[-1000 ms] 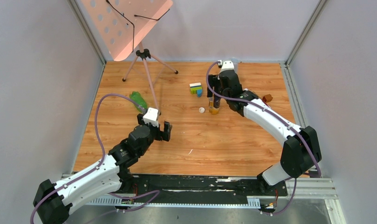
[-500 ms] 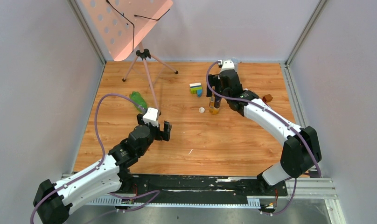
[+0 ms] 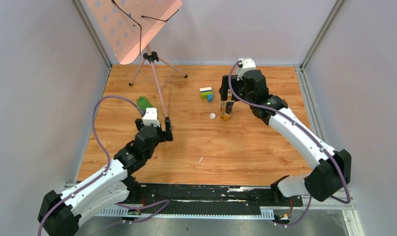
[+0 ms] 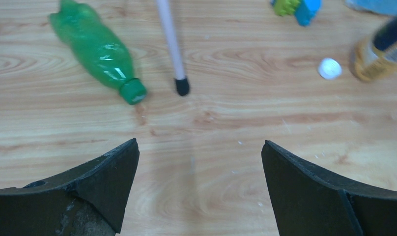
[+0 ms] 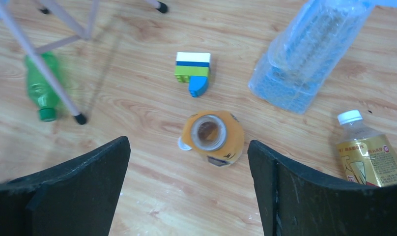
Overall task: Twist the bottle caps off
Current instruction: Pick up the plastic bottle at the center of the board.
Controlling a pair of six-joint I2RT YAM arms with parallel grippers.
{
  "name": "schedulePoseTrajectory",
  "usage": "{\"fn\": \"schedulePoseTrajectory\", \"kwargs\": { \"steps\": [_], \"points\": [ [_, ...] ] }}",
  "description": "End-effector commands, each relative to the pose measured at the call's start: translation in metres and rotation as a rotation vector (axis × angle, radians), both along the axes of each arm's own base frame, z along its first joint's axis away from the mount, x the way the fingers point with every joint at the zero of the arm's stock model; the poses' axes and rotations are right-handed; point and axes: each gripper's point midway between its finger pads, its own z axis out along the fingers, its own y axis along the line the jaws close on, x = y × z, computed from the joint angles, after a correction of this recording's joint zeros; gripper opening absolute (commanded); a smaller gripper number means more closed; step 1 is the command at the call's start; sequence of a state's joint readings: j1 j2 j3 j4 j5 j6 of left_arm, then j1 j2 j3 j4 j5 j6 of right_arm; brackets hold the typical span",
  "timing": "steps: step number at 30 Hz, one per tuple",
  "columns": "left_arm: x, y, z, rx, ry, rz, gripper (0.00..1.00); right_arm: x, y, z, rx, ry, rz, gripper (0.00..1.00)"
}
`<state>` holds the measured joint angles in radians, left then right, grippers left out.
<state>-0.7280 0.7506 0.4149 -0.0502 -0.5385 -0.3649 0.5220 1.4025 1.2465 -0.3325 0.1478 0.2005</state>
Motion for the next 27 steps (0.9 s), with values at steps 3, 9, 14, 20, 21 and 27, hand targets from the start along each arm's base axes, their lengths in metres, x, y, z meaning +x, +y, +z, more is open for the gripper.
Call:
{"fn": "schedulePoseTrajectory", "kwargs": {
  "steps": [3, 9, 14, 20, 21, 27],
  "points": [
    [0.034, 0.04, 0.005, -0.151, 0.053, 0.235, 1.0, -0.043, 0.014, 0.071, 0.17, -0.083, 0.152, 0.91],
    [0.061, 0.079, -0.012, -0.292, 0.098, 0.419, 1.0, -0.077, 0.013, 0.083, 0.255, -0.07, 0.208, 0.87],
    [0.091, 0.113, -0.021, -0.355, 0.098, 0.521, 1.0, -0.102, 0.001, 0.095, 0.29, -0.099, 0.216, 0.86],
    [0.13, 0.137, -0.021, -0.396, 0.09, 0.578, 1.0, -0.12, -0.006, 0.1, 0.317, -0.111, 0.225, 0.86],
    [0.137, 0.137, -0.016, -0.407, 0.078, 0.573, 1.0, -0.123, -0.006, 0.1, 0.321, -0.107, 0.232, 0.86],
    [0.166, 0.148, -0.027, -0.472, 0.069, 0.586, 1.0, -0.131, 0.0, 0.09, 0.337, -0.055, 0.27, 0.85]
  ]
}}
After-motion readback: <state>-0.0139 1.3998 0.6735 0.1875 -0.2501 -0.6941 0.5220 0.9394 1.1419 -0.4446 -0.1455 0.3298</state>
